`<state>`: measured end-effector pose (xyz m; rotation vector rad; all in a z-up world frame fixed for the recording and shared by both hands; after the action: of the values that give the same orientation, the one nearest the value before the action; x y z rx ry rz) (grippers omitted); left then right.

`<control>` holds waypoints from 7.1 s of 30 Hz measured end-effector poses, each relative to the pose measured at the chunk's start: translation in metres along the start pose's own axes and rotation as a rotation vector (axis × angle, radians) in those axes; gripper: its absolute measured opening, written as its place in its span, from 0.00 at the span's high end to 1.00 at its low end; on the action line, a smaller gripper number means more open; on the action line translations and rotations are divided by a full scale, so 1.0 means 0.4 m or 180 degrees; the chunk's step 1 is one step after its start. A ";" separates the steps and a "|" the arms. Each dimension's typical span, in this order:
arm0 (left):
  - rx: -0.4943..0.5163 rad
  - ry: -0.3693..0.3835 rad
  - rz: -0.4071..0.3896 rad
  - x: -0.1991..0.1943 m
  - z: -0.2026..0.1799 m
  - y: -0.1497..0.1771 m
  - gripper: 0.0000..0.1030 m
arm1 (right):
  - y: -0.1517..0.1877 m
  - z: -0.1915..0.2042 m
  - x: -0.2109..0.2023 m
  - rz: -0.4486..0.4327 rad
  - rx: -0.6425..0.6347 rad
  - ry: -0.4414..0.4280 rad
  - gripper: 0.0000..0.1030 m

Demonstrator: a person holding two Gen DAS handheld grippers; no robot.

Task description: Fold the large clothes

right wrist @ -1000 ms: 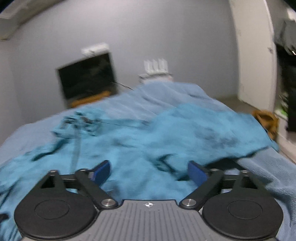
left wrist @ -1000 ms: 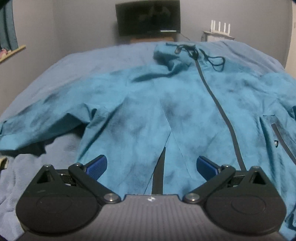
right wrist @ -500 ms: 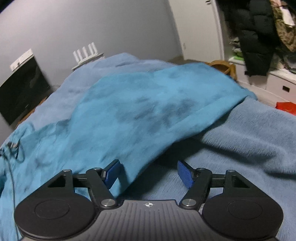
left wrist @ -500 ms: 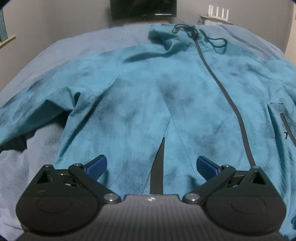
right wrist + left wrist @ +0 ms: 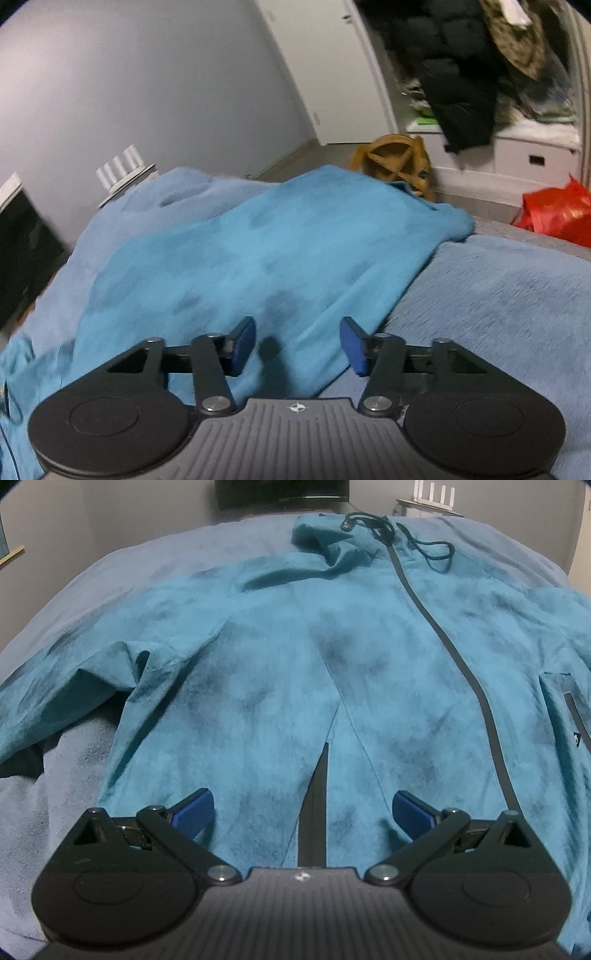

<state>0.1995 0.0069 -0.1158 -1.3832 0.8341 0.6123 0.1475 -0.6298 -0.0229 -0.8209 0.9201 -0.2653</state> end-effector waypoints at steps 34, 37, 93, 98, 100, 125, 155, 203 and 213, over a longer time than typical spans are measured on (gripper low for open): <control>-0.0050 0.0011 -0.0043 -0.004 0.006 -0.001 0.00 | -0.066 0.370 -0.361 -0.1408 -0.0990 -0.1227 0.97; -0.0038 0.0014 -0.0091 -0.017 0.005 -0.005 0.00 | 0.036 0.494 -0.459 -0.1476 -0.1303 -0.1669 0.97; -0.0386 0.0073 -0.0072 -0.018 0.066 -0.017 0.00 | 0.550 0.835 -0.397 0.0439 -0.1316 -0.2561 0.92; -0.0549 0.0079 -0.0135 -0.034 0.099 -0.035 0.00 | 0.686 0.944 -0.453 0.0812 -0.1717 -0.2906 0.81; -0.0639 0.0081 -0.0176 -0.041 0.117 -0.042 0.00 | 0.696 0.939 -0.448 0.0702 -0.1699 -0.2820 0.72; -0.1240 -0.0322 -0.0973 -0.134 0.407 -0.120 0.00 | 0.879 0.726 -0.439 0.0308 -0.2187 -0.2038 0.14; -0.4077 -0.0056 -0.1817 -0.071 1.122 0.116 0.00 | 1.055 0.717 -0.614 0.0416 -0.2855 -0.2647 0.11; -0.0050 0.0742 -0.2061 -0.084 0.177 -0.241 1.00 | 1.111 0.699 -0.600 0.0416 -0.3089 -0.2643 0.11; -0.0286 0.1246 -0.1139 0.008 0.101 -0.137 0.31 | 1.069 0.677 -0.572 0.0415 -0.2867 -0.2449 0.11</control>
<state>0.2512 0.0405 -0.0864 -1.7156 0.8428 0.1019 0.1691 -0.0809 -0.1056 -1.5302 0.3145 0.6051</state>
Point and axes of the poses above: each gripper's, at about its wrist camera, not at the fingertips, and x roughly the way its jaws point, z to its left, y to its underside, the point moved 8 cm from there along x, roughly the way its jaws point, and after that the axes turned 4 degrees about y, right-handed, at the moved point
